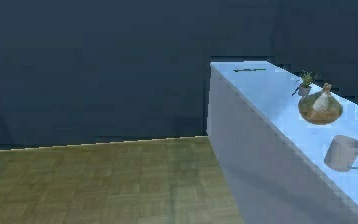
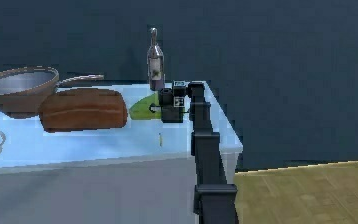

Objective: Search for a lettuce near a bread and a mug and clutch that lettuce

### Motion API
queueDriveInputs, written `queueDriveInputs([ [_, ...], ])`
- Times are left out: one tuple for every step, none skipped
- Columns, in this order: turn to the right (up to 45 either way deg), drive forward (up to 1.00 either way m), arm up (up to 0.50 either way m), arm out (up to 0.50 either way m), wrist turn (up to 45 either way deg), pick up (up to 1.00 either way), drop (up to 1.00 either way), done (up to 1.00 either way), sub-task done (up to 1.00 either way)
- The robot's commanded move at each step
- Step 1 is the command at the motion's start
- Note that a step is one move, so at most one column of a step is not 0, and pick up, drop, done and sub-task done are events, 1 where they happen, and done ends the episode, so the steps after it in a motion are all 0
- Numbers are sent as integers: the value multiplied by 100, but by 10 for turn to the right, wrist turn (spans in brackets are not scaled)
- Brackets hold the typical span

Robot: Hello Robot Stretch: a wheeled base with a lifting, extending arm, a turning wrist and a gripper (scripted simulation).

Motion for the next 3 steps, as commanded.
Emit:
queueDriveInputs([
  [0,0,0,0,0,100,0,0,0],
  [0,0,10,0,0,0,0,0,0],
  [0,0,0,0,0,0,0,100,0],
])
